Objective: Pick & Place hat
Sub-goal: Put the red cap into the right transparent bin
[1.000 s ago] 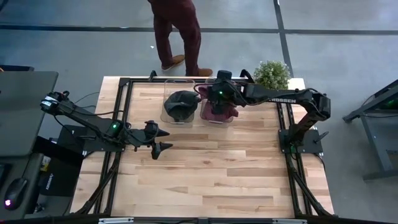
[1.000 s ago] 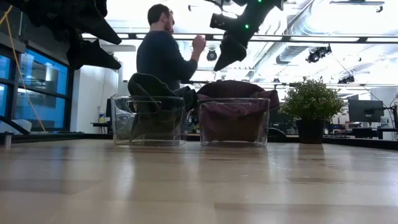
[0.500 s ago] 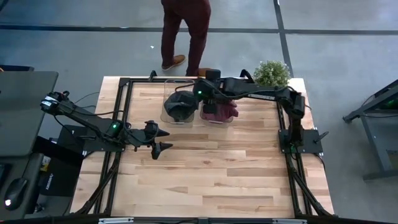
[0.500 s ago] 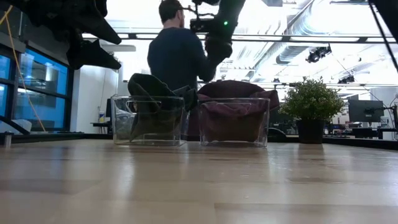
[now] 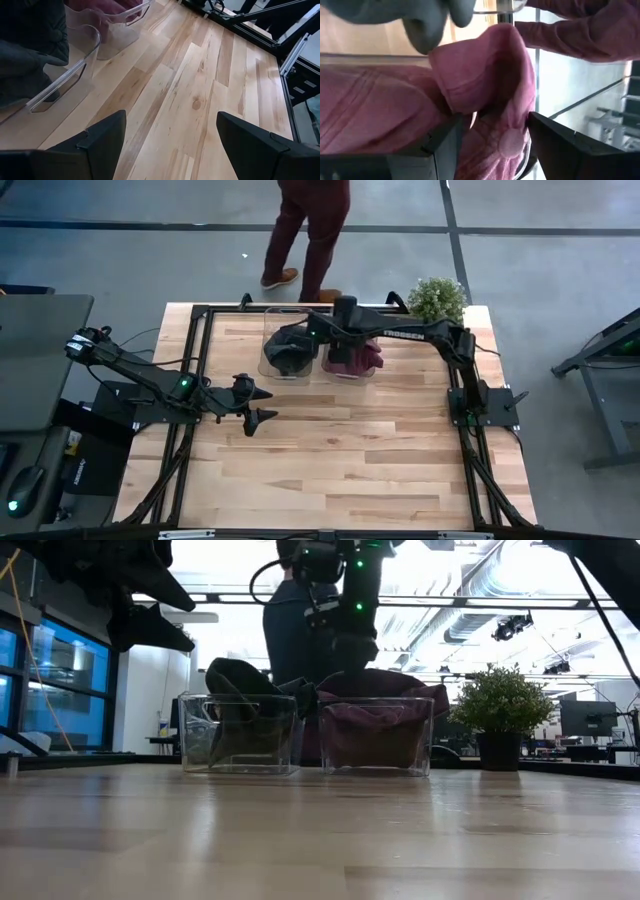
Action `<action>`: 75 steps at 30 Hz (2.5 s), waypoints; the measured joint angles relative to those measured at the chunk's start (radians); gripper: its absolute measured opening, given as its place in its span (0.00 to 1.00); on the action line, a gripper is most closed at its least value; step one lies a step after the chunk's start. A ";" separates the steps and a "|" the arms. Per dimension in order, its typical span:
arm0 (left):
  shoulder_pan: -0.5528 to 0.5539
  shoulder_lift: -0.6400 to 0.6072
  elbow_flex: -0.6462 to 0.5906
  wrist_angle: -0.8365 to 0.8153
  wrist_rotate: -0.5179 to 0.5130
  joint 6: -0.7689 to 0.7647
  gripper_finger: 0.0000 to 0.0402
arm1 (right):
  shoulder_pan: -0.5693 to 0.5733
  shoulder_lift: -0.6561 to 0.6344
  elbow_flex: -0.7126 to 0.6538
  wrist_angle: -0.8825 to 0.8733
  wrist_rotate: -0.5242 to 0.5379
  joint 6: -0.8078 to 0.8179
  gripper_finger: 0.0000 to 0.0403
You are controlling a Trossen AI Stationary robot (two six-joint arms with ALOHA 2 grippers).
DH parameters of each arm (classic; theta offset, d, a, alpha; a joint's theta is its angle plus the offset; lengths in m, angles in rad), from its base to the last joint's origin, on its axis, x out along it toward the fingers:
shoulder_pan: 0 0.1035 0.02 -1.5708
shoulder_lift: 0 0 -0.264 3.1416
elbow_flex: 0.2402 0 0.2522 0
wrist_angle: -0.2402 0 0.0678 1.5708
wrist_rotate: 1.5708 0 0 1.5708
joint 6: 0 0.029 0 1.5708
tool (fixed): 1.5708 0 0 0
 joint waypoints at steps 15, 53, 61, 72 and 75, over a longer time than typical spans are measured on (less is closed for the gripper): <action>0.000 0.000 0.000 0.000 0.000 0.000 0.75 | -0.015 -0.003 0.000 -0.036 0.003 -0.012 0.08; 0.000 0.000 0.000 0.000 0.000 0.000 0.75 | 0.083 -0.106 -0.105 -0.078 -0.026 -0.250 0.08; 0.000 0.000 0.000 0.000 0.000 0.000 0.75 | 0.081 -0.119 -0.077 -0.016 0.115 -0.345 0.08; 0.000 0.000 0.000 0.000 0.000 0.000 0.75 | 0.048 -0.124 0.011 0.030 0.163 -0.485 0.08; 0.000 0.000 0.000 0.000 0.000 0.000 0.75 | 0.030 -0.124 0.011 0.022 0.143 -0.488 0.08</action>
